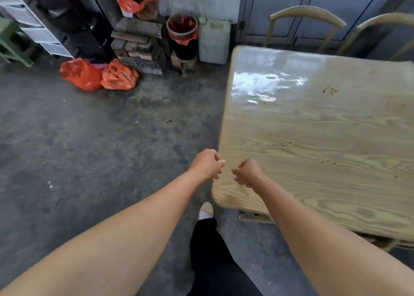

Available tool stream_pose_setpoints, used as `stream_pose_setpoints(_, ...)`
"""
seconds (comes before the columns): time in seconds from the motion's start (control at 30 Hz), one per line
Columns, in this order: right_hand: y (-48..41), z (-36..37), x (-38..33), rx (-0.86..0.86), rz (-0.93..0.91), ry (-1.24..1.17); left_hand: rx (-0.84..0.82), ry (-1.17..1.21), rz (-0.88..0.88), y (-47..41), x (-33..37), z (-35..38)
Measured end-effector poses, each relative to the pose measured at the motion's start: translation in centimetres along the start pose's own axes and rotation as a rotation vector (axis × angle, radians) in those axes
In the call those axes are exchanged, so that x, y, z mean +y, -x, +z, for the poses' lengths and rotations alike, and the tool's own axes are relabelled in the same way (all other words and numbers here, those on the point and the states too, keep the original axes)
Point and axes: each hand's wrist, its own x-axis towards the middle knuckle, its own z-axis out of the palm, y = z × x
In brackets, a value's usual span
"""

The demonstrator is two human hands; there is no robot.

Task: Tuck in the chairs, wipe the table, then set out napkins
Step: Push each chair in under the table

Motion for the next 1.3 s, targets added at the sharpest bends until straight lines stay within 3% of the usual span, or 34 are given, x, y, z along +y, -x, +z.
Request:
stream_pose_setpoints(0.27,-7.0,-1.3,-8.4,-0.024,0.045,-0.102,-0.054,-0.134,0.011,-8.4,3.6,-7.3)
stream_pose_setpoints(0.7,-15.6,-8.7,-19.5,0.079,0.115,-0.245,-0.171,-0.113,0.075,-20.6,10.9,-15.5)
stream_pose_setpoints(1.0,-22.7,-12.3,-27.2,0.268,0.244,-0.511,-0.272,-0.12,0.19,-31.5,17.2,-22.5)
stream_pose_setpoints(1.3,-26.3,-17.4,-32.1,0.298,0.345,-1.073,-0.418,-0.127,0.231,-40.2,24.1,-25.5)
